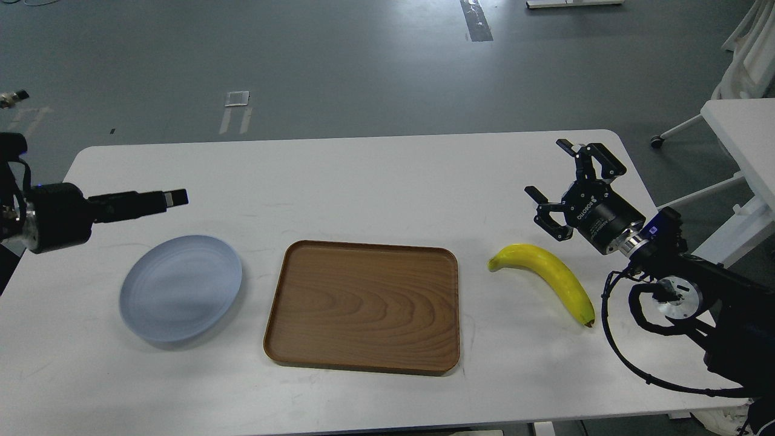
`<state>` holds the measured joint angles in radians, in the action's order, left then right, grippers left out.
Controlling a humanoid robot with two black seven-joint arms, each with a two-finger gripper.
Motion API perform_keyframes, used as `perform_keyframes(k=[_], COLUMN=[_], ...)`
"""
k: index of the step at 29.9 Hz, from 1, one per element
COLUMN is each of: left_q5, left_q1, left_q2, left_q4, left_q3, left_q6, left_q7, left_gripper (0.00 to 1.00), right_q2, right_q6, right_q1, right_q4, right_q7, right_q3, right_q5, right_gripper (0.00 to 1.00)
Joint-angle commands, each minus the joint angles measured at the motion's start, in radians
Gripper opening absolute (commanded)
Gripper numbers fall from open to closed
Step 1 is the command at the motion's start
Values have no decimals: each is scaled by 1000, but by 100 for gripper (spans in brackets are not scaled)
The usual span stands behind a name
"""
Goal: Place banana on plate with both arms
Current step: 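Move the left gripper down to the edge of the pale blue plate, then grip the rim of the pale blue plate with the left gripper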
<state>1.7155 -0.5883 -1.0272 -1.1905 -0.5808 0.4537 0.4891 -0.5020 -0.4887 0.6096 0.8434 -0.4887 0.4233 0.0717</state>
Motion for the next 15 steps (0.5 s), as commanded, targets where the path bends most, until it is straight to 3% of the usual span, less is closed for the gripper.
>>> perform_keyframes(k=[1,5,15], left_q5=[36,32,-77], left_q1=[8,21,33], left_q2=[1,32,82], left_q4=[60,184,291], left_q3=[79,145,222], left_q6=[-32,-113,-127], left_q7=[0,0,0], left_gripper=[98,95,89], right_q2=[-1,-4,-6], right_q6=[0,0,0], right_q1=[1,-1,1], right_q4=[0,9,11], right_q7=[0,0,0], right_q3=[0,0,0], right_q5=[0,0,0], right_gripper=[99,99,99])
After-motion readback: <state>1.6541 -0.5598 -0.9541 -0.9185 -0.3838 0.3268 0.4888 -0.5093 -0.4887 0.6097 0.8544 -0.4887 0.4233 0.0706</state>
